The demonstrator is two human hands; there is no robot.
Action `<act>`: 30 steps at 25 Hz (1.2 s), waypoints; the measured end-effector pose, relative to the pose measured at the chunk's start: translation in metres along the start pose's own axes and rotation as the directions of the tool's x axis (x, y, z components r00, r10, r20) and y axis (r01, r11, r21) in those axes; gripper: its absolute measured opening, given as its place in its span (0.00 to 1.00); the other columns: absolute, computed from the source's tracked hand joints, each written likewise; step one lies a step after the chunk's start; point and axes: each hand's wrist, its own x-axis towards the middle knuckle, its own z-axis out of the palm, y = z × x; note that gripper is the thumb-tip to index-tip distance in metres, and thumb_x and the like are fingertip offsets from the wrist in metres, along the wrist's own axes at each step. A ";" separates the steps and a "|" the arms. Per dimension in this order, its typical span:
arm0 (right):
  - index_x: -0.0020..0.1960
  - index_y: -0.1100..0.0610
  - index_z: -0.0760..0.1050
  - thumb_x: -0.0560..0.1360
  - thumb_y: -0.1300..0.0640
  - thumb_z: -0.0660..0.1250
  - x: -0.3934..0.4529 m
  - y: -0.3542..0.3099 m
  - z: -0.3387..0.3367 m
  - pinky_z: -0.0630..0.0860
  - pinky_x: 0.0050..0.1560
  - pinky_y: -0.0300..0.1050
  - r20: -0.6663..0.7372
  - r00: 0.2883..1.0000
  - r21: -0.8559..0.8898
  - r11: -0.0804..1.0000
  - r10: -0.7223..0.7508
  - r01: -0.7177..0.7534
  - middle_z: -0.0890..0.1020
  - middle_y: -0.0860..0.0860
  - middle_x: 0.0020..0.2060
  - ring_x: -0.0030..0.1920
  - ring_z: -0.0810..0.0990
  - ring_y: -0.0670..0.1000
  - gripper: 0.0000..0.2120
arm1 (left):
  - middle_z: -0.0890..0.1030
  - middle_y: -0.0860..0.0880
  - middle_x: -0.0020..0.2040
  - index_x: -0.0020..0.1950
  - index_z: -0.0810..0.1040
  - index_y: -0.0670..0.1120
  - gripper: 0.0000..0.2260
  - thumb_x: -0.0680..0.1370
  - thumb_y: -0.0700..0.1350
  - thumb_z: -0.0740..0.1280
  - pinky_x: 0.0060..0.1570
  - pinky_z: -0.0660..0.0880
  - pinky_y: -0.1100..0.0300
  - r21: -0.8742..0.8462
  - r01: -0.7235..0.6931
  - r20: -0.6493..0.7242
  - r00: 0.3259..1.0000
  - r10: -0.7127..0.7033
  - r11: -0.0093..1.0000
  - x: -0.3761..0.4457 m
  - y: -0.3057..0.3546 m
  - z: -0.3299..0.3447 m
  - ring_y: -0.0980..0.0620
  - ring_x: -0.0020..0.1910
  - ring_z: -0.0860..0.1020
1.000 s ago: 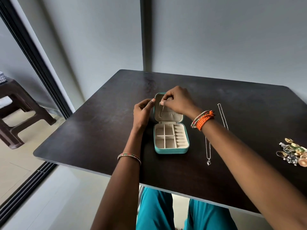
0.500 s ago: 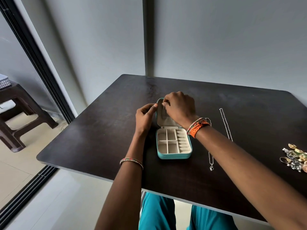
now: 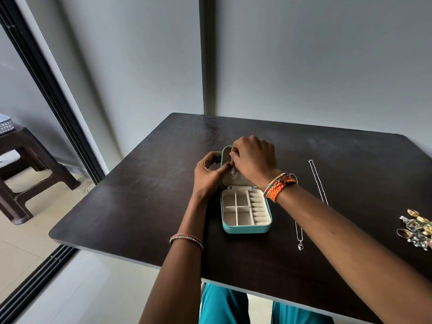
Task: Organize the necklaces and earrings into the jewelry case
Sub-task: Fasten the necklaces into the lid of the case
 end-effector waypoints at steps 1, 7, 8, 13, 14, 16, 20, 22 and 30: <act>0.47 0.57 0.80 0.76 0.53 0.65 0.000 -0.001 0.000 0.76 0.44 0.48 0.005 1.000 -0.007 1.000 0.005 -0.005 0.84 0.57 0.45 0.47 0.82 0.60 0.09 | 0.84 0.57 0.42 0.44 0.82 0.55 0.07 0.69 0.43 0.73 0.50 0.77 0.56 0.008 0.005 0.000 1.000 -0.005 1.000 0.000 0.000 0.000 0.55 0.47 0.81; 0.50 0.58 0.77 0.77 0.59 0.63 -0.005 -0.003 -0.007 0.65 0.39 0.46 0.052 0.996 -0.191 0.978 -0.073 0.081 0.82 0.57 0.49 0.51 0.81 0.61 0.05 | 0.83 0.55 0.43 0.46 0.82 0.51 0.08 0.68 0.43 0.71 0.52 0.77 0.54 0.040 0.023 -0.001 1.000 -0.023 0.999 0.000 0.001 -0.001 0.56 0.46 0.81; 0.50 0.58 0.76 0.77 0.60 0.62 -0.007 -0.002 -0.007 0.65 0.39 0.46 0.056 0.995 -0.204 0.975 -0.081 0.091 0.82 0.57 0.49 0.51 0.81 0.61 0.05 | 0.83 0.55 0.43 0.46 0.82 0.50 0.08 0.68 0.43 0.70 0.53 0.77 0.54 0.037 0.026 0.003 1.000 -0.027 0.999 0.000 0.001 -0.001 0.56 0.46 0.80; 0.47 0.58 0.78 0.77 0.57 0.62 -0.010 0.002 0.000 0.68 0.39 0.46 0.018 0.998 -0.137 0.989 -0.057 0.059 0.83 0.56 0.45 0.48 0.82 0.60 0.07 | 0.83 0.55 0.42 0.43 0.82 0.54 0.08 0.67 0.42 0.70 0.51 0.77 0.51 0.013 0.051 -0.005 0.999 -0.051 0.999 0.000 0.003 -0.001 0.56 0.45 0.80; 0.47 0.57 0.78 0.77 0.56 0.62 -0.008 0.002 0.001 0.70 0.39 0.46 -0.004 0.999 -0.099 0.995 -0.033 0.032 0.83 0.56 0.45 0.47 0.82 0.60 0.08 | 0.84 0.55 0.42 0.43 0.82 0.55 0.08 0.68 0.42 0.70 0.49 0.77 0.52 -0.005 0.057 -0.003 0.998 -0.057 0.998 -0.001 0.004 -0.001 0.56 0.44 0.80; 0.46 0.57 0.80 0.77 0.53 0.63 -0.005 0.002 0.001 0.72 0.40 0.45 -0.034 0.999 -0.039 0.999 0.001 -0.003 0.84 0.56 0.43 0.46 0.82 0.59 0.10 | 0.84 0.54 0.43 0.44 0.81 0.55 0.09 0.68 0.43 0.70 0.47 0.78 0.56 -0.024 0.059 0.001 0.998 -0.059 0.998 -0.002 0.006 -0.002 0.55 0.45 0.80; 0.46 0.58 0.79 0.77 0.55 0.63 -0.006 -0.004 0.000 0.72 0.39 0.46 -0.034 0.999 -0.065 0.997 -0.032 0.030 0.84 0.57 0.44 0.46 0.82 0.61 0.09 | 0.84 0.53 0.43 0.44 0.81 0.55 0.09 0.68 0.42 0.69 0.47 0.76 0.59 -0.010 0.042 0.003 0.999 -0.042 0.999 -0.002 0.007 -0.002 0.56 0.45 0.81; 0.46 0.59 0.79 0.77 0.58 0.63 -0.008 -0.006 -0.001 0.69 0.38 0.46 -0.013 0.997 -0.111 0.991 -0.075 0.073 0.83 0.58 0.44 0.46 0.82 0.62 0.07 | 0.84 0.52 0.43 0.43 0.81 0.55 0.09 0.67 0.42 0.69 0.47 0.77 0.56 -0.003 0.056 0.000 0.998 -0.056 0.998 -0.003 0.007 -0.003 0.55 0.44 0.81; 0.50 0.59 0.76 0.78 0.61 0.62 -0.014 -0.005 -0.009 0.64 0.40 0.47 0.060 0.994 -0.196 0.975 -0.095 0.105 0.82 0.57 0.48 0.50 0.81 0.60 0.05 | 0.84 0.51 0.43 0.43 0.81 0.53 0.08 0.67 0.42 0.67 0.45 0.79 0.48 0.006 0.071 -0.012 0.997 -0.071 0.997 -0.004 0.007 0.000 0.53 0.43 0.81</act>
